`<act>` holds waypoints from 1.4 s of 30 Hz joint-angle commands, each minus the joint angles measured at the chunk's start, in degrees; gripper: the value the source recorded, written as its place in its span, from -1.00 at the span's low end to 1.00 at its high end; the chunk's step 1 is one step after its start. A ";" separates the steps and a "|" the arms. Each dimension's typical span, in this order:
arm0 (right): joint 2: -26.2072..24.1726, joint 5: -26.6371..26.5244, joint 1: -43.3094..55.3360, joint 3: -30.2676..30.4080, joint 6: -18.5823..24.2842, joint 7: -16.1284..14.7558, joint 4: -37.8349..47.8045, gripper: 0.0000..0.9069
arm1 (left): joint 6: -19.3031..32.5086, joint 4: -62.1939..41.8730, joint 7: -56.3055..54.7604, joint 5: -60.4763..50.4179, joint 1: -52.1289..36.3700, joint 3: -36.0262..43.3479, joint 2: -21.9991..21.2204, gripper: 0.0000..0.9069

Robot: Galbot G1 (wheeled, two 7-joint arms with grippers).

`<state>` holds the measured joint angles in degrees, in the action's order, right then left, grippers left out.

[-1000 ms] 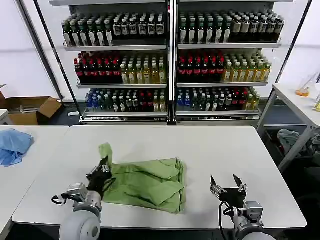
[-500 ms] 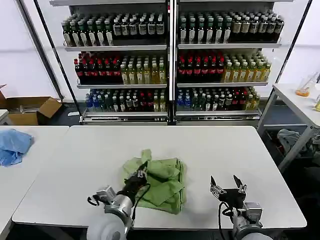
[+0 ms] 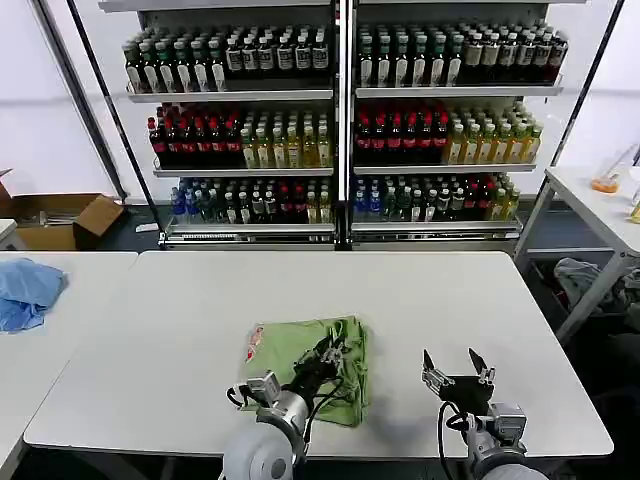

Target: Fold and organize the clothes.

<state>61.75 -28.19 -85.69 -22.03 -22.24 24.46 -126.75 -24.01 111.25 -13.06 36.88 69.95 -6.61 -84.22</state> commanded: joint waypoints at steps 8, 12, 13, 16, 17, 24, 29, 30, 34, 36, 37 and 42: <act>0.68 -0.08 1.43 0.72 0.24 -0.23 1.10 1.00 | 4.79 4.37 2.36 -19.30 4.32 -9.97 5.40 1.00; 0.94 -0.05 1.90 1.06 0.32 -0.31 1.49 1.00 | 5.85 2.10 0.86 -22.51 6.24 -14.14 6.13 1.00; 0.97 -0.06 1.99 1.11 0.34 -0.31 1.56 1.00 | 6.43 1.35 0.78 -23.73 6.47 -14.59 6.18 1.00; 0.96 -0.06 2.18 1.14 0.41 -0.36 1.85 1.00 | 7.09 -1.03 0.33 -25.22 6.85 -15.50 6.15 1.00; 0.96 -0.07 2.25 1.16 0.41 -0.36 1.89 1.00 | 6.99 -1.97 0.22 -25.27 6.78 -15.53 6.18 1.00; 1.01 -0.08 2.28 1.06 0.39 -0.32 1.79 1.00 | 3.30 -5.04 0.59 -19.70 4.73 -13.99 5.70 1.00; 0.92 -0.09 1.96 0.75 0.40 -0.30 1.62 1.00 | 1.12 -6.46 1.02 -13.38 2.94 -13.50 4.90 1.00; 0.87 -0.10 1.91 0.70 0.39 -0.30 1.54 1.00 | 0.05 -6.44 1.01 -12.02 2.73 -13.50 4.80 1.00; 0.67 -0.19 1.86 0.49 0.37 -0.26 1.36 1.00 | -1.07 -7.77 0.90 -9.96 2.23 -13.57 4.72 1.00; 0.57 -0.24 1.91 0.42 0.33 -0.23 1.27 1.00 | -1.55 -7.64 0.81 -8.41 2.30 -13.66 4.77 1.00; 0.53 -0.25 1.93 0.41 0.32 -0.22 1.19 1.00 | -1.98 -7.40 0.81 -7.06 2.45 -13.72 4.78 1.00; 0.77 -0.20 2.02 0.60 0.26 -0.08 1.04 1.00 | -3.25 -6.95 0.95 -1.48 3.11 -14.15 4.21 -0.27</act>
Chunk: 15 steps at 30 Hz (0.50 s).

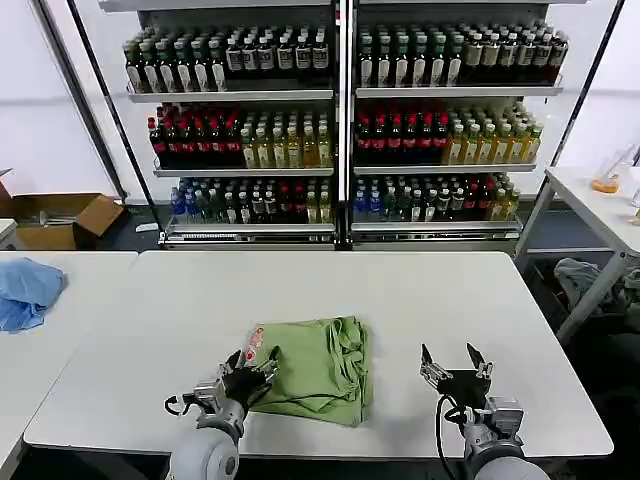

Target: Fold and organize the clothes.

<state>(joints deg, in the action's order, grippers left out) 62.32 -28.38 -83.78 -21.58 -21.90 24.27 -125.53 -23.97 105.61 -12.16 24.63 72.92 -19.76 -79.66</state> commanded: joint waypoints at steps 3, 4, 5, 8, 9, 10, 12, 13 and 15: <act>0.31 0.02 0.16 0.24 -0.09 0.15 -0.35 1.00 | -3.15 -0.45 0.32 15.38 1.15 -1.48 -0.90 -0.78; 0.29 0.02 0.18 0.26 -0.09 0.18 -0.38 1.00 | -3.01 -0.18 0.93 16.18 1.38 -1.78 -1.10 -0.80; 0.31 0.04 0.17 0.25 -0.09 0.16 -0.37 1.00 | -2.84 -0.12 1.19 16.79 1.45 -1.86 -1.18 -0.84; 0.34 0.06 0.19 0.29 -0.09 0.24 -0.34 1.00 | -2.38 0.24 1.68 19.82 1.54 -2.31 -1.44 -0.89; 0.40 0.06 0.15 0.30 -0.09 0.24 -0.36 1.00 | -2.16 0.47 1.72 20.75 1.43 -2.56 -1.54 -0.89; 0.45 0.09 0.12 0.34 -0.09 0.26 -0.41 1.00 | -1.90 0.60 1.81 21.69 1.37 -2.73 -1.58 -0.89; 0.61 0.14 0.07 0.38 -0.09 0.29 -0.44 1.00 | -1.52 0.90 1.79 23.44 1.23 -3.29 -1.71 -0.91; 0.67 0.17 0.03 0.40 -0.08 0.28 -0.44 1.00 | -1.43 1.01 1.71 24.19 1.10 -3.66 -1.79 -0.91; 0.75 0.18 -0.02 0.38 -0.06 0.29 -0.46 1.00 | -1.22 1.34 1.38 25.93 0.83 -4.51 -1.85 -0.91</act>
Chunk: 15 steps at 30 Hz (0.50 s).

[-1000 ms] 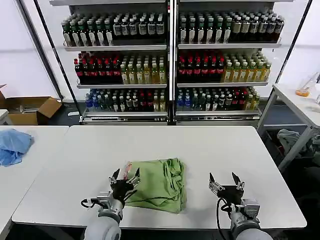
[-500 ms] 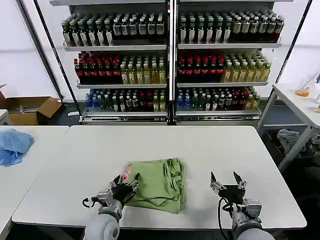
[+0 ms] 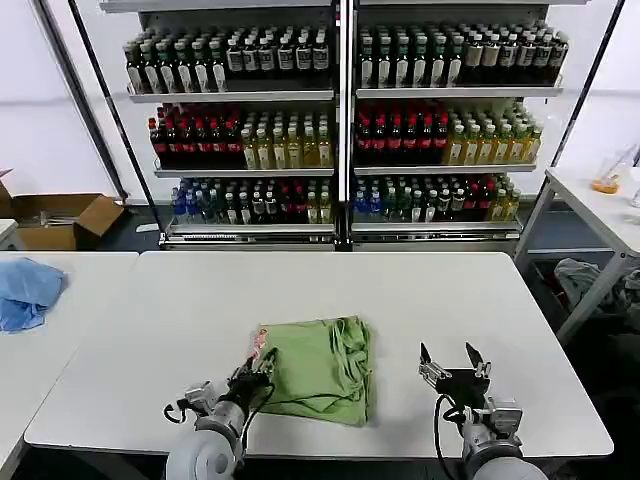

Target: Fold and organize the clothes.

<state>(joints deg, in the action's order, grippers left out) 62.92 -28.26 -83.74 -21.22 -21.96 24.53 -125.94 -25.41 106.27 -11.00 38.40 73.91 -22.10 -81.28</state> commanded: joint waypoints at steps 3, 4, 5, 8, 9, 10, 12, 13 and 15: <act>0.16 0.04 -0.21 -0.08 0.06 0.05 -0.12 1.00 | 0.32 1.52 -0.65 13.31 -0.61 -3.62 -0.02 -0.93; 0.12 0.02 -0.27 -0.13 0.07 0.05 -0.18 1.00 | 0.32 1.98 -0.92 13.39 -0.77 -4.23 0.15 -0.93; 0.11 0.02 -0.31 -0.16 0.11 0.04 -0.21 1.00 | 0.31 2.75 -1.41 13.46 -0.90 -4.85 0.40 -0.93; 0.06 -0.01 -0.33 -0.28 0.17 0.04 -0.35 1.00 | 0.16 5.14 -2.76 12.93 -1.61 -7.28 1.52 -0.96; 0.03 -0.02 -0.33 -0.29 0.18 0.04 -0.38 1.00 | 0.05 5.79 -3.10 12.66 -1.88 -8.08 1.90 -0.96; 0.00 -0.05 -0.33 -0.31 0.17 0.06 -0.44 1.00 | -0.07 6.84 -3.82 11.66 -2.30 -8.51 2.28 -0.96; -0.11 -0.10 -0.31 -0.34 0.20 0.04 -0.56 1.00 | -0.14 8.94 -4.19 9.58 -2.72 -9.85 3.12 -0.96; -0.16 -0.15 -0.27 -0.36 0.21 0.05 -0.61 1.00 | -0.35 10.12 -4.20 7.82 -2.90 -10.32 3.41 -0.96; -0.29 -0.22 -0.22 -0.36 0.24 0.02 -0.67 1.00 | -0.87 12.19 -4.13 5.24 -3.07 -11.40 4.57 -0.96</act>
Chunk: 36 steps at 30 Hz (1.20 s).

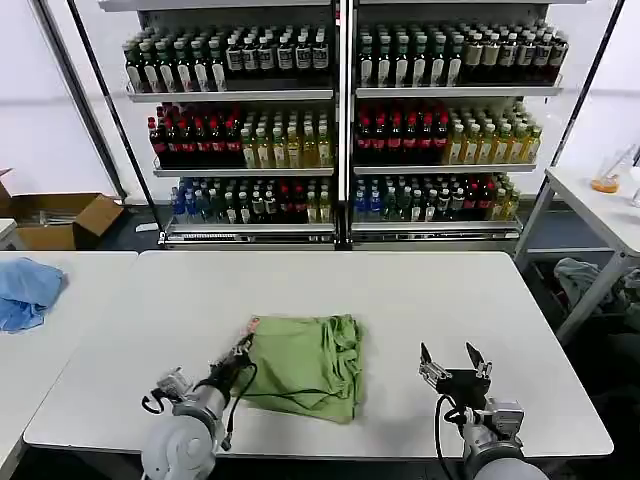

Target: Fold and organize the clothes.

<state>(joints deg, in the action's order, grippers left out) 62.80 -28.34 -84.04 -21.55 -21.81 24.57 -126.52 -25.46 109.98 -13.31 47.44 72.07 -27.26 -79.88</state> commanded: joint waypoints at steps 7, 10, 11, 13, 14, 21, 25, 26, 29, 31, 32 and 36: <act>-0.35 -0.32 0.38 0.25 0.17 -0.01 -0.41 1.00 | -3.86 12.78 0.66 -15.68 -0.74 -12.22 10.24 -0.96; -0.38 -0.29 0.15 0.27 0.20 -0.05 -0.77 1.00 | -4.12 13.94 2.88 -17.91 -0.59 -15.51 14.10 -0.96; -0.39 -0.26 0.14 0.30 0.22 -0.07 -0.80 1.00 | -4.15 13.98 2.97 -17.97 -0.56 -15.74 15.56 -0.96; -0.51 -0.29 0.13 0.33 0.32 -0.15 -0.78 1.00 | -4.49 14.59 3.52 -18.54 -0.12 -14.81 16.65 -0.96; -0.48 -0.27 0.09 0.40 0.39 -0.16 -0.86 1.00 | -4.41 15.20 4.35 -20.45 0.31 -13.05 17.02 -0.96; 0.43 0.94 -0.50 0.96 0.30 -0.12 -1.61 1.00 | -4.67 15.07 4.51 -29.52 0.26 -0.43 12.01 -0.96; 1.88 3.15 -1.44 1.06 0.25 -0.14 -2.15 1.00 | -4.59 13.37 4.29 -29.96 -1.19 8.08 7.36 -0.96; 2.29 3.66 -1.68 1.08 0.26 -0.12 -2.31 1.00 | -4.54 12.62 4.22 -29.69 -1.43 9.65 6.19 -0.96; 2.72 4.40 -1.99 0.72 0.32 -0.20 -2.61 1.00 | -4.75 10.16 3.76 -29.18 -2.67 15.02 2.75 -0.96; 2.47 4.38 -1.95 0.25 0.36 -0.27 -2.59 1.00 | -5.89 9.15 2.64 -26.64 -4.21 18.22 0.08 -0.96; 2.31 4.44 -1.97 0.00 0.50 -0.31 -2.54 1.00 | -6.16 8.48 2.22 -25.60 -5.19 19.27 -1.46 -0.96; 1.83 5.53 -2.32 -0.58 1.21 -0.69 -2.49 1.00 | -6.46 3.15 0.54 -20.62 -8.87 22.55 -7.22 -0.96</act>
<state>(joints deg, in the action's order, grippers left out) 64.31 -25.02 -85.72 -21.33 -21.24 24.13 -128.77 -30.64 120.71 -10.72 22.76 69.28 -19.69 -74.81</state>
